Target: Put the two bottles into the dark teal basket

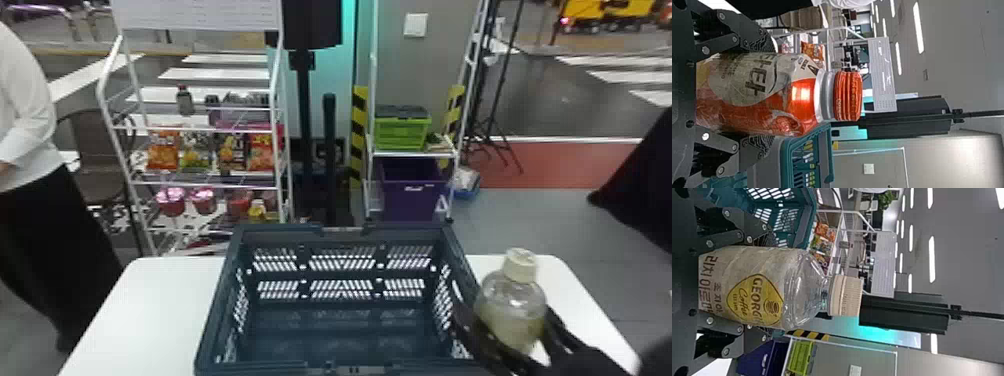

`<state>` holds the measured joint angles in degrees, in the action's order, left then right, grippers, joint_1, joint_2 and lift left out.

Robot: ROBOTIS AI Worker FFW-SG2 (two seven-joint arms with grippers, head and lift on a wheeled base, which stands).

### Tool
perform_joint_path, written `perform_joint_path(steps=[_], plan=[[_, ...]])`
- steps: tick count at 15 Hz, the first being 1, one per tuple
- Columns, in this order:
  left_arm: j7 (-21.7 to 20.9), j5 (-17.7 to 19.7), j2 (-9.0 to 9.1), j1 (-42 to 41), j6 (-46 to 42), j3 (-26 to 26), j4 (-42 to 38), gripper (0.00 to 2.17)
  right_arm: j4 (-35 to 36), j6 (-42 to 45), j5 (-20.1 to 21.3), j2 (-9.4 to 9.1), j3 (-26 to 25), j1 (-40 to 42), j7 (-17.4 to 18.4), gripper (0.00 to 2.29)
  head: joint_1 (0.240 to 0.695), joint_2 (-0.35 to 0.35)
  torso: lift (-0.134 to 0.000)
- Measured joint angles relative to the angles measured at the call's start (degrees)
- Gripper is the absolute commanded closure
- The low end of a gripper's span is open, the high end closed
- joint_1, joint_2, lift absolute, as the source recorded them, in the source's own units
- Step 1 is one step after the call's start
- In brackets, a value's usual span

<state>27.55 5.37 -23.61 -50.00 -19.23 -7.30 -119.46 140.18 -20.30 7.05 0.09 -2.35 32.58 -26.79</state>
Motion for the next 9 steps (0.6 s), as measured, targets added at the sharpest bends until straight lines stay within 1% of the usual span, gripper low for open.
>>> perform_joint_path(steps=[1, 2, 3, 4, 5, 6, 9], plan=[[0.0, 0.1, -0.13, 0.2, 0.5, 0.0, 0.1, 1.98, -1.7, -3.4, 1.0, 0.00, 1.1, -3.4, 0.7, 2.22, 0.499, 0.000, 0.000], [0.1, 0.2, -0.42, 0.3, 0.9, 0.0, 0.1, 1.98, -4.1, -7.1, 1.2, 0.00, 3.4, -7.3, 4.5, 2.22, 0.499, 0.000, 0.000], [0.0, 0.5, -0.80, 0.4, 1.3, 0.1, 0.2, 1.98, -6.8, -10.0, 0.5, 0.01, 7.3, -11.2, 11.0, 2.22, 0.499, 0.000, 0.000], [0.0, 1.1, -1.25, 0.7, 1.6, 0.2, 0.4, 1.98, -9.3, -13.3, -1.4, 0.09, 11.9, -15.5, 17.5, 2.22, 0.499, 0.000, 0.000], [0.0, 1.5, -1.60, 1.0, 1.7, 0.3, 0.6, 1.98, -11.4, -16.8, -3.5, 0.48, 15.0, -19.1, 20.7, 2.21, 0.499, 0.000, 0.000], [0.0, 2.0, -1.88, 1.3, 1.8, 0.3, 0.8, 1.98, -13.6, -20.7, -5.1, 0.50, 17.0, -22.6, 21.6, 2.21, 0.499, 0.000, 0.000], [-0.1, 2.9, -2.07, 2.1, 1.8, 0.3, 2.1, 1.98, -18.5, -31.6, -5.4, 0.28, 18.6, -29.4, 21.5, 2.21, 0.499, 0.000, 0.000]])
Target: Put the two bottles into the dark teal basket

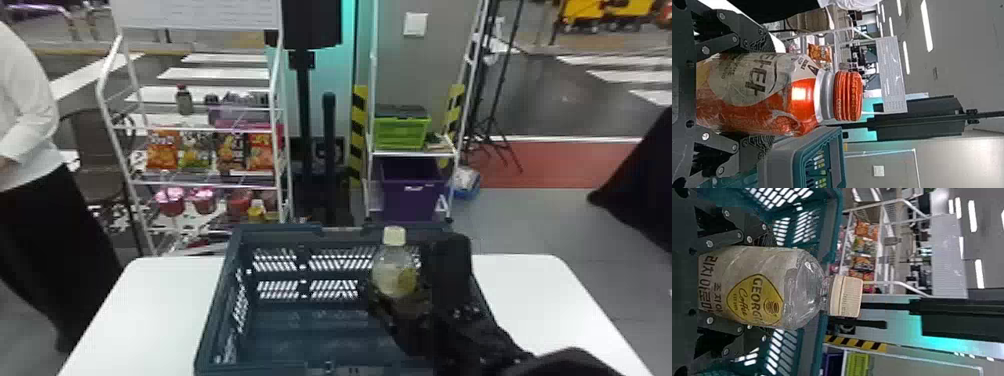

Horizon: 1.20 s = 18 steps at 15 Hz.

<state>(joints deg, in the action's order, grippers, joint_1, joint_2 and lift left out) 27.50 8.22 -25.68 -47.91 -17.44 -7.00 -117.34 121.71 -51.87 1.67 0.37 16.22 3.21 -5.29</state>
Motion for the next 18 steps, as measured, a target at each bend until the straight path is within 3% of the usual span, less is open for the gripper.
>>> perform_joint_path(steps=[6, 11, 12, 14, 15, 16, 18], plan=[[-0.2, 0.4, 0.35, 1.0, 0.0, -0.5, 1.5, 1.98, -7.2, -15.6, -1.3, -0.02, 0.5, -8.5, 0.2, 2.14, 0.499, 0.000, 0.000], [-0.2, 0.6, 0.37, 2.1, 0.6, -0.5, 1.2, 1.98, -14.0, -19.4, -3.2, -0.02, 1.7, -14.8, 0.3, 2.12, 0.499, 0.000, 0.000], [-0.2, 0.6, 0.37, 2.2, 0.7, -0.5, 1.2, 1.98, -14.6, -19.6, -3.2, -0.02, 1.8, -15.3, 0.6, 1.90, 0.499, 0.000, 0.000], [-0.2, 0.7, 0.36, 2.5, 0.7, -0.5, 1.5, 1.98, -15.0, -20.0, -3.3, -0.02, 2.1, -15.7, 0.8, 0.57, 0.499, 0.000, 0.000], [-0.2, 0.8, 0.32, 2.7, 0.7, -0.5, 1.7, 1.98, -15.1, -20.0, -3.5, -0.02, 2.1, -15.8, 0.8, 0.15, 0.499, 0.000, 0.000], [-0.2, 1.0, 0.25, 2.9, 0.7, -0.5, 1.9, 1.98, -15.1, -20.1, -3.6, -0.02, 2.2, -16.0, 0.7, 0.02, 0.499, 0.000, 0.000], [-0.2, 1.3, 0.19, 3.1, 0.7, -0.5, 2.1, 1.98, -15.2, -20.5, -3.8, -0.02, 2.3, -16.1, 0.7, 0.01, 0.499, 0.000, 0.000]])
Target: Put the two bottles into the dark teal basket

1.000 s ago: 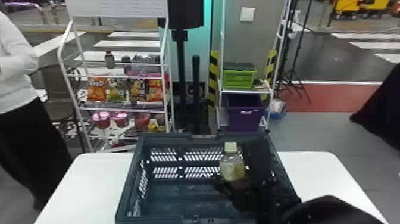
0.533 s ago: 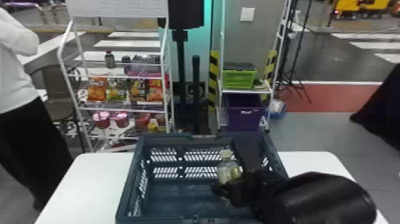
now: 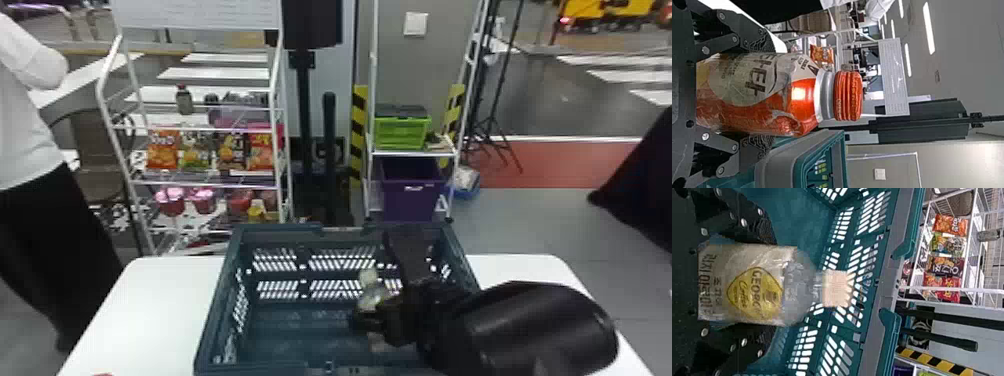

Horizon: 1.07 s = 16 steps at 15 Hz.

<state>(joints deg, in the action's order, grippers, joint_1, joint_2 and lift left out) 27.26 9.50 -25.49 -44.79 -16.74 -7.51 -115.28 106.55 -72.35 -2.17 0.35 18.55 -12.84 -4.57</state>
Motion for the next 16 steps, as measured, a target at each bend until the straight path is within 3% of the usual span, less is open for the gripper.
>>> perform_joint_path(steps=[4, 7, 12, 16], plan=[[-0.1, 0.8, -0.20, 0.3, 0.0, 0.4, 0.2, 1.98, 2.5, -3.9, -0.4, 0.00, -0.1, -0.1, 0.0, 0.02, 0.499, 0.000, 0.000], [-0.2, 1.4, -0.21, 0.5, -0.2, 0.5, 0.9, 1.98, 6.2, -0.5, 0.4, 0.00, 0.0, 1.1, 0.0, 0.02, 0.499, 0.000, 0.000], [-0.3, 1.6, -0.22, 0.9, -0.2, 0.5, 0.9, 1.98, 8.9, 26.0, 1.4, -0.01, -1.4, 9.4, -1.0, 0.02, 0.499, 0.000, 0.000], [-0.2, 1.6, -0.07, 0.9, -0.2, 0.5, 0.7, 1.98, 15.8, 41.3, 1.4, 1.98, -6.2, 22.9, -1.7, 0.02, 0.499, 0.000, 0.000]])
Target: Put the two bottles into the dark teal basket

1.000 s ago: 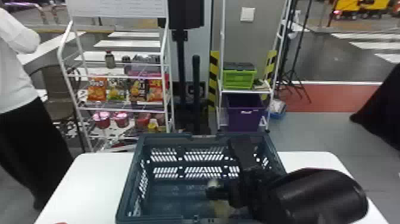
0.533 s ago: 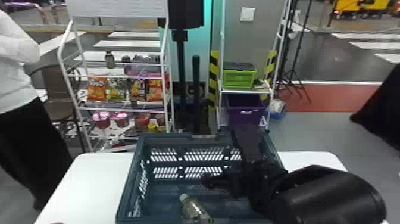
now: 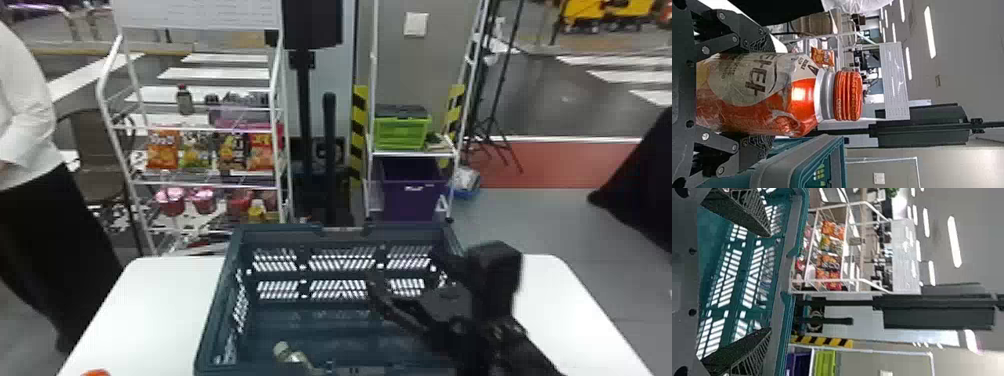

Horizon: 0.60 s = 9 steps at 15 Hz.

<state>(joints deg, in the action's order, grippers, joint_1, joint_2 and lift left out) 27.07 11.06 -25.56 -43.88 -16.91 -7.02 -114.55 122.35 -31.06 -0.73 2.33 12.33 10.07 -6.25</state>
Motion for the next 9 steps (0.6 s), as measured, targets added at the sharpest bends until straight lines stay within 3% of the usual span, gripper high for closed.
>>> perform_joint_path(steps=[4, 9], plan=[[0.1, -0.2, 0.56, -0.1, 0.0, 0.2, -0.2, 1.98, 6.2, 15.7, -0.6, 1.64, -7.3, 15.9, -0.8, 0.02, 0.499, 0.000, 0.000], [0.4, -1.3, 1.72, -0.8, -0.2, 0.2, -0.9, 1.98, 5.8, 39.9, -3.9, 1.13, -15.0, 33.7, -5.8, 0.02, 0.499, 0.000, 0.000]])
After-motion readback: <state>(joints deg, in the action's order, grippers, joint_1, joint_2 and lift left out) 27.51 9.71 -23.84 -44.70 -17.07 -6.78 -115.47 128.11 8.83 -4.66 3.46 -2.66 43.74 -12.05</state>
